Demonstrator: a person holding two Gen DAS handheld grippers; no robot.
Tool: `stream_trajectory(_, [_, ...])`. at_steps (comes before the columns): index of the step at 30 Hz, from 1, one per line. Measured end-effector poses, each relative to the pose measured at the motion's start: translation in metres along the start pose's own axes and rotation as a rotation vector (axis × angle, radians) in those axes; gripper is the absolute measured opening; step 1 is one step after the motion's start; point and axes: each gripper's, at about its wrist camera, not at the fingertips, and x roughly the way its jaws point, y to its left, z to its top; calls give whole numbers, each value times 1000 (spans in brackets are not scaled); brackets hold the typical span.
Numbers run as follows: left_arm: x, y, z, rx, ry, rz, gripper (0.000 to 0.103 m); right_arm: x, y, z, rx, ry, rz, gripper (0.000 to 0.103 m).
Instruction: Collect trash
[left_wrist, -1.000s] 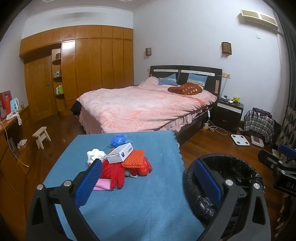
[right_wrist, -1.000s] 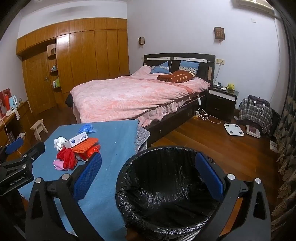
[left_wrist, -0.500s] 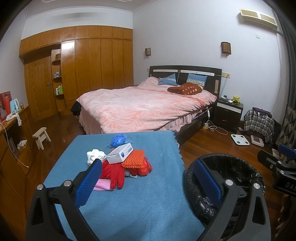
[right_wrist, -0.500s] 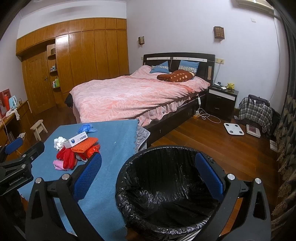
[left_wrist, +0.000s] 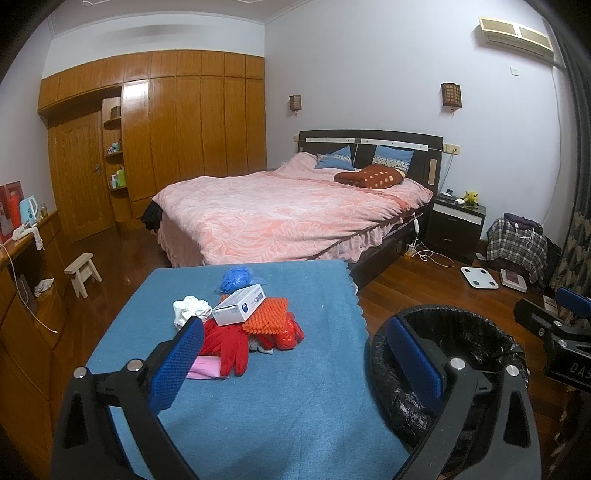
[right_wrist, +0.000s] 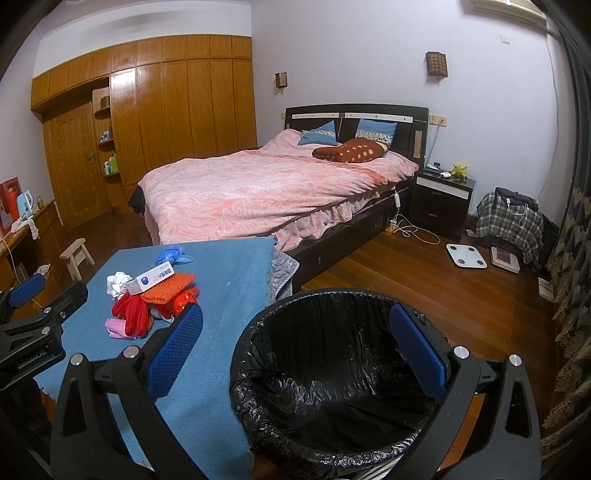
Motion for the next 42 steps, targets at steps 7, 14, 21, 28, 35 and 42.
stream_trajectory(7, [0, 1, -1, 1, 0, 0, 97, 1, 0, 0, 1, 2, 1, 98])
stream_trajectory(14, [0, 0, 0, 0, 2, 0, 97, 1, 0, 0, 0, 1, 0, 98])
stream_trajectory(21, [1, 1, -1, 1, 2, 0, 97, 2, 0, 0, 2, 3, 0, 98])
stream_trajectory(28, [1, 0, -1, 1, 2, 0, 97, 2, 1, 0, 1, 3, 1, 98])
stream_trajectory(35, [3, 0, -2, -1, 5, 0, 97, 3, -2, -3, -1, 4, 2, 98])
stream_trajectory(42, [3, 0, -3, -1, 4, 0, 97, 4, -1, -1, 0, 5, 2, 98])
